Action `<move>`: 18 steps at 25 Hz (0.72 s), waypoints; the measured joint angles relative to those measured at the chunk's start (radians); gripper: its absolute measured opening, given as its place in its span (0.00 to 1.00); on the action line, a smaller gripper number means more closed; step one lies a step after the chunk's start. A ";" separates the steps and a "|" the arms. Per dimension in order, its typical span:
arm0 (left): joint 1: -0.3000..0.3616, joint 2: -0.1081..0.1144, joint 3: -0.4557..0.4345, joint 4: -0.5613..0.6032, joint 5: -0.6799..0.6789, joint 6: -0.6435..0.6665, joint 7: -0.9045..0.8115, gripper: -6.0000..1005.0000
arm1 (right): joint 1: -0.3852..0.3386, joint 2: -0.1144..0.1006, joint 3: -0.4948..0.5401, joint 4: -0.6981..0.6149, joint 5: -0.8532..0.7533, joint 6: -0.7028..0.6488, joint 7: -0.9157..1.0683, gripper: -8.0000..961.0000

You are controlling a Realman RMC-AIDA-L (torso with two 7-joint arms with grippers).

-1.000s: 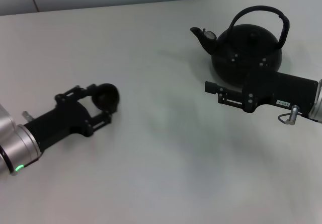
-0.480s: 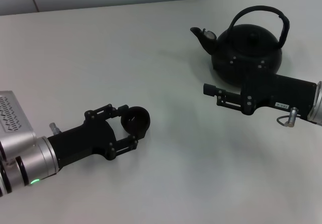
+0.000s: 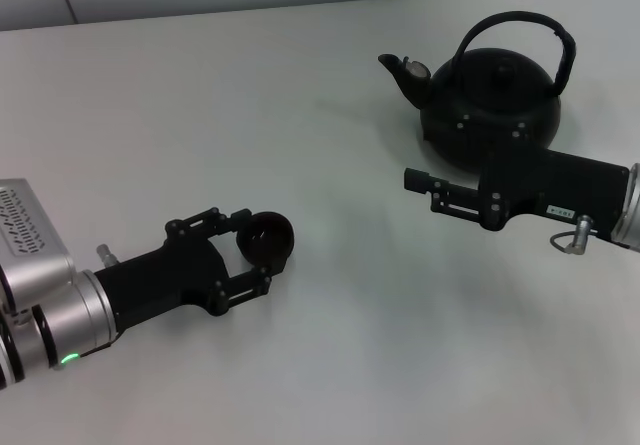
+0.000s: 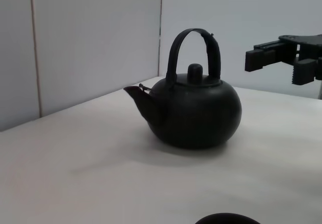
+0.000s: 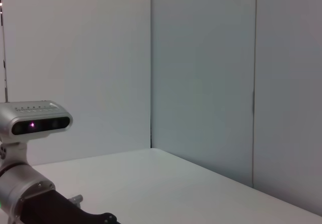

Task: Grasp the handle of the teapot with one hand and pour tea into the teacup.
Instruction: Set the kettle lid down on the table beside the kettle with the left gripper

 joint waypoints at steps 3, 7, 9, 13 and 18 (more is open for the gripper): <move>0.002 0.000 0.000 0.000 0.002 -0.002 -0.002 0.69 | -0.002 0.001 0.004 0.000 0.000 0.000 0.000 0.65; 0.003 0.000 0.003 0.000 0.004 -0.026 -0.003 0.69 | -0.003 0.001 0.007 0.000 0.000 0.000 0.000 0.65; 0.003 0.000 0.007 0.000 0.004 -0.046 -0.003 0.69 | -0.003 0.001 0.008 0.000 0.000 0.002 0.000 0.65; 0.002 0.000 0.009 0.000 0.004 -0.071 -0.001 0.69 | -0.003 0.000 0.009 -0.005 0.003 0.004 0.000 0.65; 0.003 0.000 0.010 0.000 0.003 -0.075 0.003 0.69 | 0.001 0.000 0.009 -0.009 0.013 0.001 0.000 0.65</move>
